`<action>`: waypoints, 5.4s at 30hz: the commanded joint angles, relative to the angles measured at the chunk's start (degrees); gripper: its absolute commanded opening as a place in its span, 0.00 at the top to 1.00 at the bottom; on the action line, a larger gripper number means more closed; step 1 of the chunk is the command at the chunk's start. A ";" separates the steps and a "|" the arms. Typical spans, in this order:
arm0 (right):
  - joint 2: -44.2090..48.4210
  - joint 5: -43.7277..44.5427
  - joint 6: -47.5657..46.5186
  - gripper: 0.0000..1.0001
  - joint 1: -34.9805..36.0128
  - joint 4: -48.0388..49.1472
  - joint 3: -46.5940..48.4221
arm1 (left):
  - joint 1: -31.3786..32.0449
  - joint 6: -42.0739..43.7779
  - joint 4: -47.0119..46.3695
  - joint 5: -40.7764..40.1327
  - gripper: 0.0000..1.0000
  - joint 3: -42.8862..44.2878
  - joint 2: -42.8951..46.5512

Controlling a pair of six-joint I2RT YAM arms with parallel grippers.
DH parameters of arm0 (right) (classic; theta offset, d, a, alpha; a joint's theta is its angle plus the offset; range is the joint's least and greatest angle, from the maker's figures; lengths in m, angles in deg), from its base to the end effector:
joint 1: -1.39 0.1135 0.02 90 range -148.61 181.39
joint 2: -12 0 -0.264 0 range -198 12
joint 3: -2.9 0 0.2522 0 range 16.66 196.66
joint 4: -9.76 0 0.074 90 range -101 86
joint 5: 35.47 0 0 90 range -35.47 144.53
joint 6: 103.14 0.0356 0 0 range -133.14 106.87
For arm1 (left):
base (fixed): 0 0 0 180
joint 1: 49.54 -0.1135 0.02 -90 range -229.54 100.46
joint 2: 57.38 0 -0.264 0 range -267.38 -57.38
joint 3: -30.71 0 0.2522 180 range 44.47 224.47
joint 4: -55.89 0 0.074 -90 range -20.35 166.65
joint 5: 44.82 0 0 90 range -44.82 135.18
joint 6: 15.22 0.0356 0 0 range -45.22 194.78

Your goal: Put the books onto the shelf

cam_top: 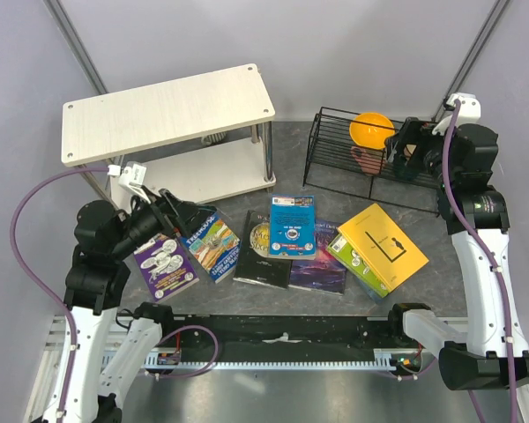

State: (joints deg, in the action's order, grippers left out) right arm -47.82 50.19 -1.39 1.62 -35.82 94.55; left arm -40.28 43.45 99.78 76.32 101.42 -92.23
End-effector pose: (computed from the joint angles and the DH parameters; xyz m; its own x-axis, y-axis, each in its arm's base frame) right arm 0.2079 0.0035 0.4487 -0.2485 0.2021 -0.9473 -0.0275 0.9761 0.2154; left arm 0.1068 -0.0361 0.3975 -0.4522 -0.3772 -0.8082 0.4777 0.6629 -0.5766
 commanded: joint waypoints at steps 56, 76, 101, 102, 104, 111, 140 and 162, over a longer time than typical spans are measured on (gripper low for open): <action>-26.58 -3.04 3.27 0.02 27.89 28.64 -29.72 | 26.08 -14.02 -34.52 -16.63 0.21 -15.29 -50.22; -33.97 -28.78 20.33 0.34 27.98 42.96 -33.50 | 27.13 -16.39 -43.31 -11.63 0.27 -16.51 -56.03; -20.26 -40.65 -0.91 1.00 26.93 30.61 -27.89 | 22.57 -7.61 -26.11 -16.38 0.18 -20.38 -28.71; -20.17 -43.10 -3.63 1.00 26.93 29.63 -27.36 | 21.69 -6.82 -24.09 -15.85 0.18 -20.30 -27.13; -19.64 -44.78 -6.29 1.00 26.93 26.30 -25.78 | 19.23 -6.29 -19.16 -13.92 0.18 -20.65 -21.86; -19.82 -53.31 -10.43 1.00 26.93 23.29 -23.05 | 16.76 -9.36 -16.07 -3.82 0.19 -23.20 -11.03; -20.60 -61.40 -10.70 1.00 28.95 21.53 -17.95 | 16.85 -7.76 -9.53 0.22 0.23 -19.59 -9.45; -16.93 -39.17 -36.26 0.02 23.43 -12.65 9.29 | 14.13 -16.57 -6.49 -7.05 0.98 6.84 -8.47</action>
State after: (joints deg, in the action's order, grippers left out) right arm -70.61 2.50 -26.46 30.19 -37.06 96.10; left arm -24.30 28.32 96.00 74.92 94.65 -100.82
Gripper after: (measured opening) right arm 0.961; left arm 0.289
